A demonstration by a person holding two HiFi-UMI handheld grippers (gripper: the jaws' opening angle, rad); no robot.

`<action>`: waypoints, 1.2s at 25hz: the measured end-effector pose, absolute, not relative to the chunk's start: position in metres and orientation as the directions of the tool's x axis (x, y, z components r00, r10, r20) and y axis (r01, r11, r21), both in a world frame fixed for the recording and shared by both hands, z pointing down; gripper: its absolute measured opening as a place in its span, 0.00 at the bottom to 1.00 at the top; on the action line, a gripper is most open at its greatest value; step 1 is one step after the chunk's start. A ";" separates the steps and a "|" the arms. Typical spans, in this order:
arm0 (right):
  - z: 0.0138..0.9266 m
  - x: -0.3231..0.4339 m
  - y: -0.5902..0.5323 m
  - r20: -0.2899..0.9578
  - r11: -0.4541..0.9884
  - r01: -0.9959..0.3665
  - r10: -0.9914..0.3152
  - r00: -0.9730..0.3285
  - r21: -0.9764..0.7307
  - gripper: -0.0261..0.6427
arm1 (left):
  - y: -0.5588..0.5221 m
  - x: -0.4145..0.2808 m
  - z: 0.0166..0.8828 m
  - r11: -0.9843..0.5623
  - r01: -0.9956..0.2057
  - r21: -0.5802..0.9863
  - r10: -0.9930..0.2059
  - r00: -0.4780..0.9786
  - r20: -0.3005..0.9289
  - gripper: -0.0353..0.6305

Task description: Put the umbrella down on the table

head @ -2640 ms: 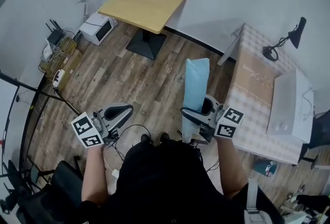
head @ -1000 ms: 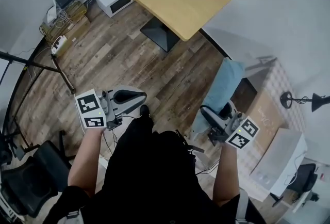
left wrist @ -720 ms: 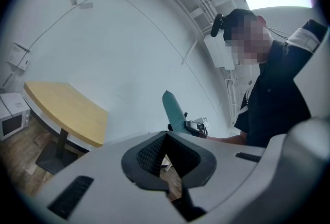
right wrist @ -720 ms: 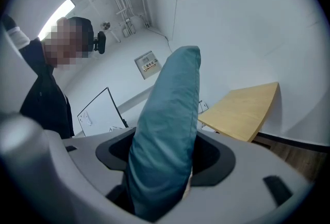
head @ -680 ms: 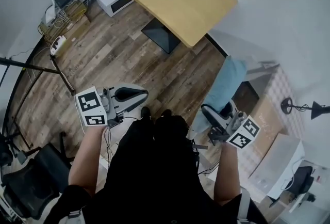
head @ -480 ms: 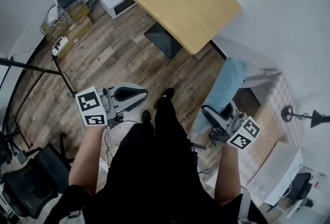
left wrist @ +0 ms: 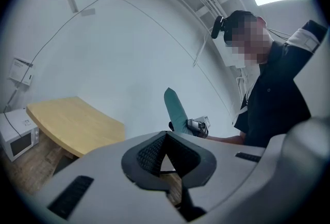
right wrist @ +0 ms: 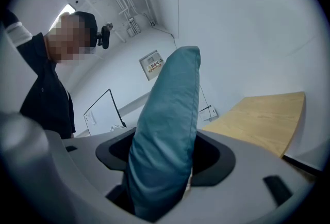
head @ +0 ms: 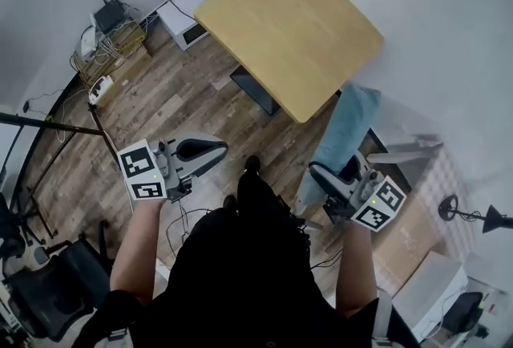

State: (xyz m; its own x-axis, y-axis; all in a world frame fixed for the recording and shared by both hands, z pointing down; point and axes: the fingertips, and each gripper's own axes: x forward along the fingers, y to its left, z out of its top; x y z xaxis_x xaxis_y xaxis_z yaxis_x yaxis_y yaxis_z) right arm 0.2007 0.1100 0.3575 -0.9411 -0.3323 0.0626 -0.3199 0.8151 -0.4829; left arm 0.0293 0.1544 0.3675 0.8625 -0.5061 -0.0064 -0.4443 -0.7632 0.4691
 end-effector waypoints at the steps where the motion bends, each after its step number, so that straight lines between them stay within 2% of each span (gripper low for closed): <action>1: 0.355 0.202 0.098 0.057 0.817 -0.316 -0.330 -0.942 -0.482 0.51 | 0.143 0.030 0.365 -0.763 -0.449 0.466 -0.509 0.861 -0.004 0.07; 9: 0.338 0.219 0.013 -0.004 0.827 -0.275 -0.318 -0.948 -0.491 0.51 | 0.063 0.045 0.345 -0.762 -0.476 0.439 -0.529 0.849 0.003 0.07; 20: 0.332 0.218 -0.046 -0.046 0.835 -0.231 -0.292 -0.955 -0.500 0.51 | 0.013 0.041 0.331 -0.746 -0.520 0.416 -0.567 0.824 0.013 0.07; 30: 0.329 0.185 -0.082 -0.030 0.834 -0.257 -0.311 -0.950 -0.488 0.51 | -0.032 0.012 0.330 -0.773 -0.484 0.411 -0.540 0.841 -0.025 0.07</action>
